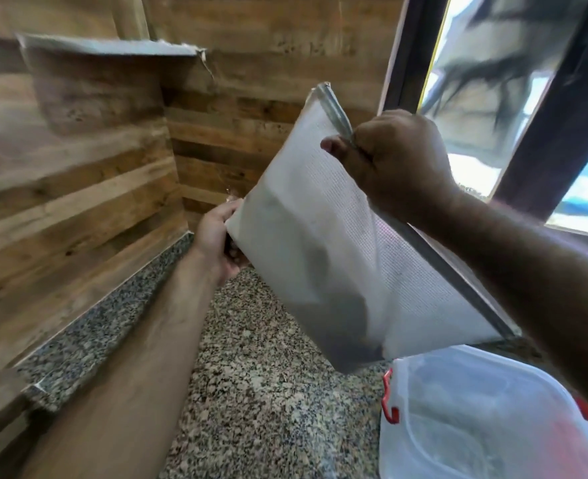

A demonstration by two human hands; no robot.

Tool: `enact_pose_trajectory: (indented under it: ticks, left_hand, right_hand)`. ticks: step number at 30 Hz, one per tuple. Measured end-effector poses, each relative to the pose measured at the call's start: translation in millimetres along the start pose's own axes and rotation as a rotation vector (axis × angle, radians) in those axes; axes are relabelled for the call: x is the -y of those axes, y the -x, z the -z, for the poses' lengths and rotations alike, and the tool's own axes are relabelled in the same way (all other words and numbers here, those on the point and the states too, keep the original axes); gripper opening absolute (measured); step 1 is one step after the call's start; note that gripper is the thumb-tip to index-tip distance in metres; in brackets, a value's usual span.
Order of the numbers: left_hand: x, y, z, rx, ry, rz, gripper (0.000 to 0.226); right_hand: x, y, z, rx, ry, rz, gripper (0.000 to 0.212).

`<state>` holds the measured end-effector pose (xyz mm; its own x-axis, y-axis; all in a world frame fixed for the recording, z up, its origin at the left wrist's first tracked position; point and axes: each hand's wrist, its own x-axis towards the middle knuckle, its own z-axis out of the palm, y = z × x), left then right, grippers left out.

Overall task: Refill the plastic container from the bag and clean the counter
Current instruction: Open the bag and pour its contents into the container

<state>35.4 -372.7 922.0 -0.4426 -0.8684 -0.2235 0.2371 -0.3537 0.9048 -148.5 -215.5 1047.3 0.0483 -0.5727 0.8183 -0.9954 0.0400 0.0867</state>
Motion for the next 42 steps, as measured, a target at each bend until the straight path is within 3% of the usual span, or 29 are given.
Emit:
enact_pose_trajectory:
  ticks: [6,9,14,20,30,42]
  left_hand:
    - [-5,27,-26,0.089,0.068,-0.009,0.047]
    - [-12,36,-44,0.049,0.004,-0.033,0.04]
    - [-19,62,-76,0.103,-0.039,-0.128,0.064]
    - [-16,93,-102,0.154,-0.122,-0.216,0.039]
    - [-6,130,-141,0.141,-0.19,-0.305,0.038]
    - [21,158,-182,0.139,-0.263,-0.303,0.058]
  right_hand:
    - [-30,33,23,0.024,-0.052,-0.129,0.062]
    - [-45,49,39,0.062,-0.091,-0.211,0.065]
    - [-64,79,65,0.092,-0.15,-0.34,0.069]
    - [-83,120,94,0.197,-0.272,-0.422,0.067]
    - [-101,189,109,0.094,-0.42,-0.543,0.064]
    - [-117,259,101,0.043,-0.539,-0.684,0.063]
